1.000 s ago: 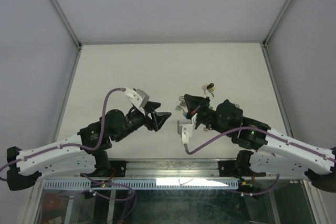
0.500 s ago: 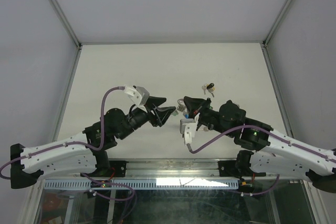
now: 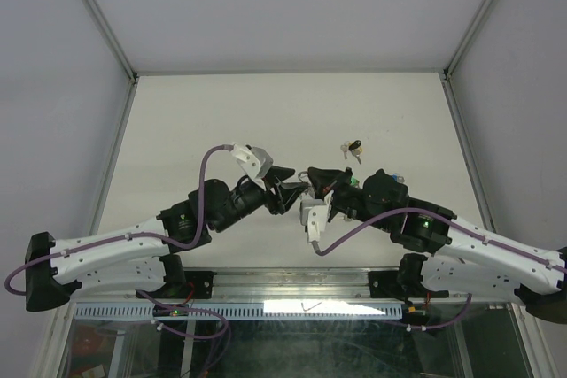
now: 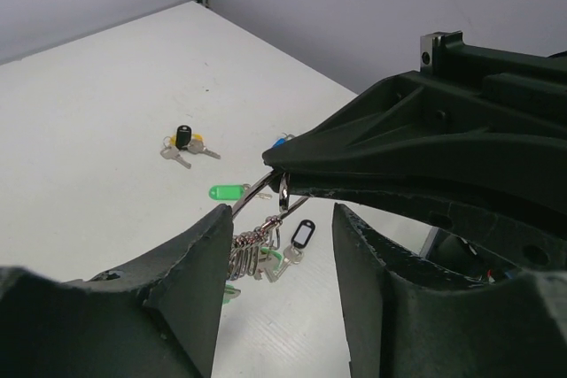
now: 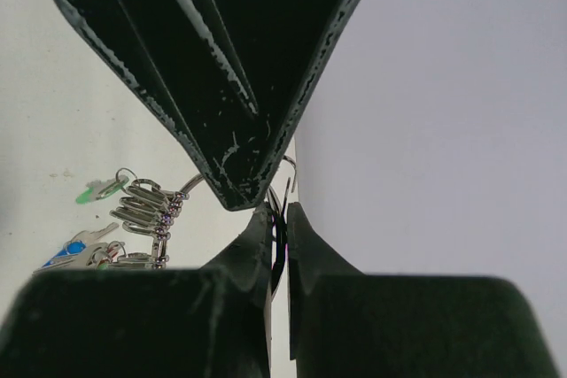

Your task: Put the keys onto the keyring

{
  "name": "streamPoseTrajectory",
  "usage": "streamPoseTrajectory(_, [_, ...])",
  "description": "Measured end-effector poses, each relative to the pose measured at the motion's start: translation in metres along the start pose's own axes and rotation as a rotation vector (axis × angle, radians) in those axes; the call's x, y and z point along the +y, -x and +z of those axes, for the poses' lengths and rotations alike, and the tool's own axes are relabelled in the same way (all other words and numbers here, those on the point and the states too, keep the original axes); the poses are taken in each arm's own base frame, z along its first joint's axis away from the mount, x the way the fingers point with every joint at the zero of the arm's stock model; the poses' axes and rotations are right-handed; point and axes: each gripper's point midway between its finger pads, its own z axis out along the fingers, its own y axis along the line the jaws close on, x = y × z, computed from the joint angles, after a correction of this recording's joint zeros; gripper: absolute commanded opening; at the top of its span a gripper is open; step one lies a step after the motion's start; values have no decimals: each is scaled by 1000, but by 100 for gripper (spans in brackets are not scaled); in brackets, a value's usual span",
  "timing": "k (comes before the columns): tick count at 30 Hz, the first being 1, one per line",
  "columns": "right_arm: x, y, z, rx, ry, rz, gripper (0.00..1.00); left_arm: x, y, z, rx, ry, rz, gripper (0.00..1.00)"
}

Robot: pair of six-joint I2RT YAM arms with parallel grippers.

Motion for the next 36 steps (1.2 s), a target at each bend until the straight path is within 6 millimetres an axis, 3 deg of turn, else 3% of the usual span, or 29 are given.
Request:
streamPoseTrajectory(16, [1, 3, 0, -14, 6, -2, 0, -2, -1, 7, -3, -2, -1, 29])
streamPoseTrajectory(20, [1, 5, 0, -23, 7, -2, 0, -2, 2, 7, -13, -4, -4, 20])
streamPoseTrajectory(22, [1, 6, -1, -29, 8, -2, 0, -3, 3, 7, -16, -4, -5, 3])
streamPoseTrajectory(23, [1, 6, -1, -32, 8, -2, 0, -3, 3, 7, -18, -5, -6, 0])
streamPoseTrajectory(31, [1, 9, -2, -44, 8, 0, 0, -4, 6, 8, -18, -8, -6, 0])
streamPoseTrajectory(36, [-1, 10, -4, -49, 1, 15, 18, -7, 8, 9, -9, -22, -3, 0])
